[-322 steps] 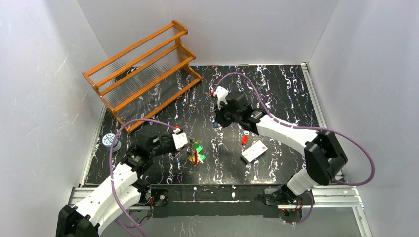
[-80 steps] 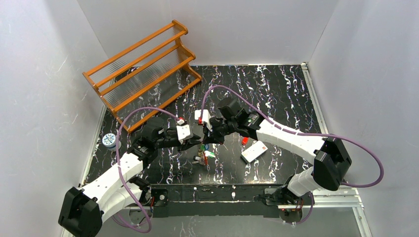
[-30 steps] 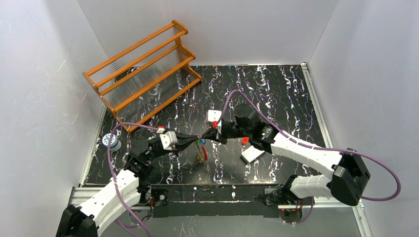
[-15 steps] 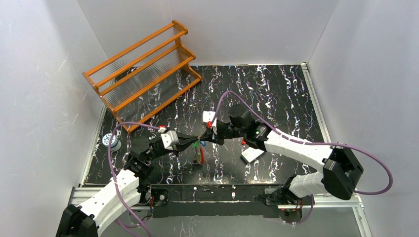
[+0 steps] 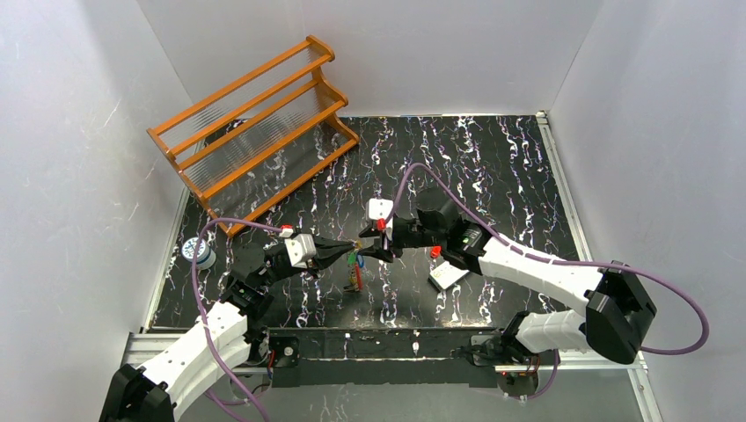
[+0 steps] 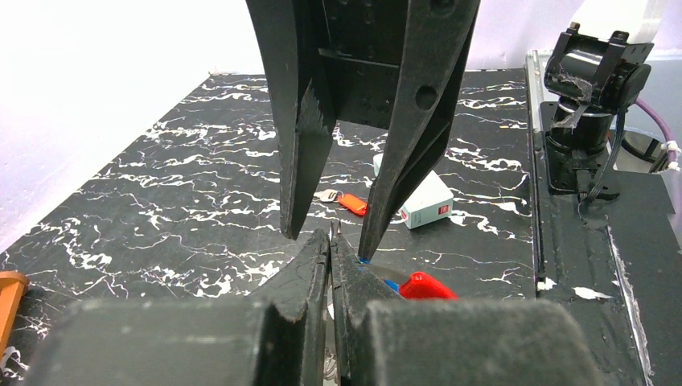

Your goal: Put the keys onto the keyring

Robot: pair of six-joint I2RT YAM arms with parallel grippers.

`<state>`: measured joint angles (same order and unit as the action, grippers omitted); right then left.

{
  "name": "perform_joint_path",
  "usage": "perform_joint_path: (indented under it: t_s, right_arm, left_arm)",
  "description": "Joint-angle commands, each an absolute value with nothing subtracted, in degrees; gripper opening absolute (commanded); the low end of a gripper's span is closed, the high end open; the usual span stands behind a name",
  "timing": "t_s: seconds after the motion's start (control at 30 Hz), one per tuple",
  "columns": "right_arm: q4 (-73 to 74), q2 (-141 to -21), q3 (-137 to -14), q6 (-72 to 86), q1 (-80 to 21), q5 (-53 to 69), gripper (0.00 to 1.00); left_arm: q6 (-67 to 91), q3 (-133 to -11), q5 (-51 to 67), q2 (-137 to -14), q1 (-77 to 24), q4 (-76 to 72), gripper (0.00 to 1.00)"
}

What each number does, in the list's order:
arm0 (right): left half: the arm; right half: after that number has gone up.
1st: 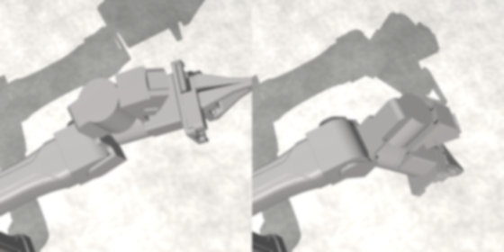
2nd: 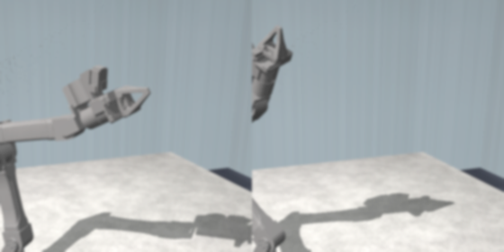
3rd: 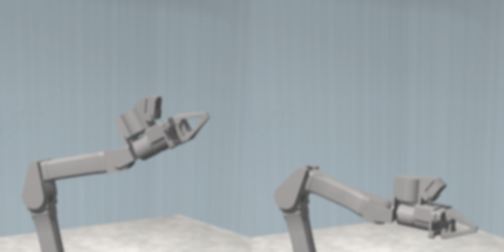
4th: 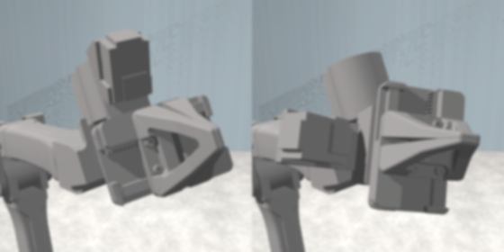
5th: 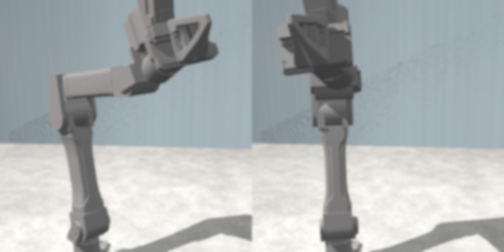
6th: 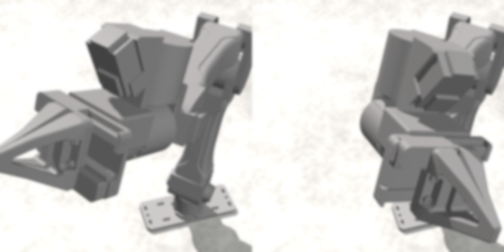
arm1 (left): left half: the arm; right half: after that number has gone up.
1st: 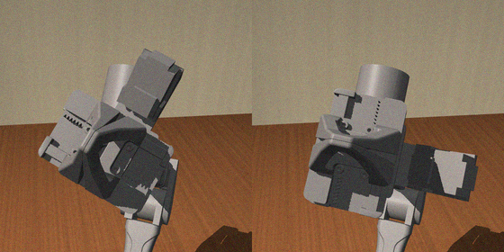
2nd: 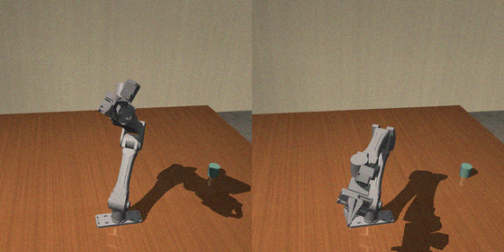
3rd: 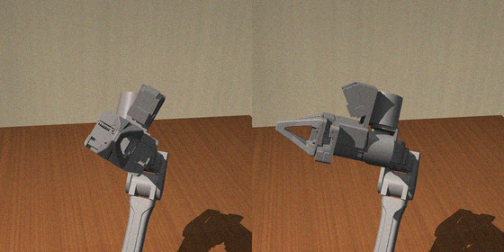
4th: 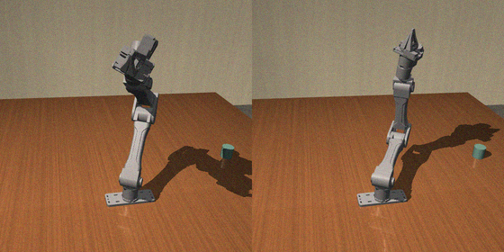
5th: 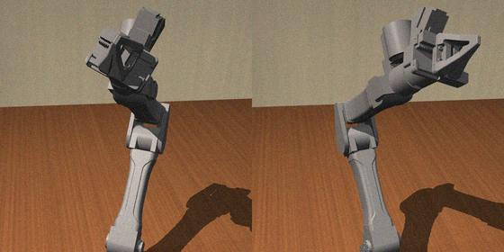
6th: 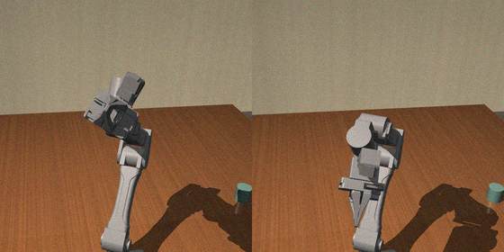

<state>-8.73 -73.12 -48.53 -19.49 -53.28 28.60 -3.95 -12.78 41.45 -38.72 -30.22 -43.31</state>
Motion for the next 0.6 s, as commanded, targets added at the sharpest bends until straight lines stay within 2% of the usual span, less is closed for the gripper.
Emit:
perform_joint_path:
  t_s: [0.0,0.23,0.53,0.57]
  right_arm:
    - [-14.6,-71.1,-47.7,-19.7,-53.3,31.3,0.50]
    - [-17.0,-71.1,-47.4,-19.5,-53.3,32.0,0.39]
    - [-16.8,-72.4,-48.1,-19.6,-53.3,33.0,0.03]
    - [-16.6,-72.4,-48.1,-19.7,-53.4,32.9,0.01]
  left_arm:
    - [-4.0,-13.8,42.6,-38.1,-30.5,-46.8,0.00]
    - [-3.7,-13.8,42.9,-38.2,-30.5,-46.8,0.00]
    - [-3.5,-14.1,43.2,-38.2,-30.5,-46.8,0.00]
    - [-3.6,-14.1,43.1,-38.3,-30.5,-46.8,0.00]
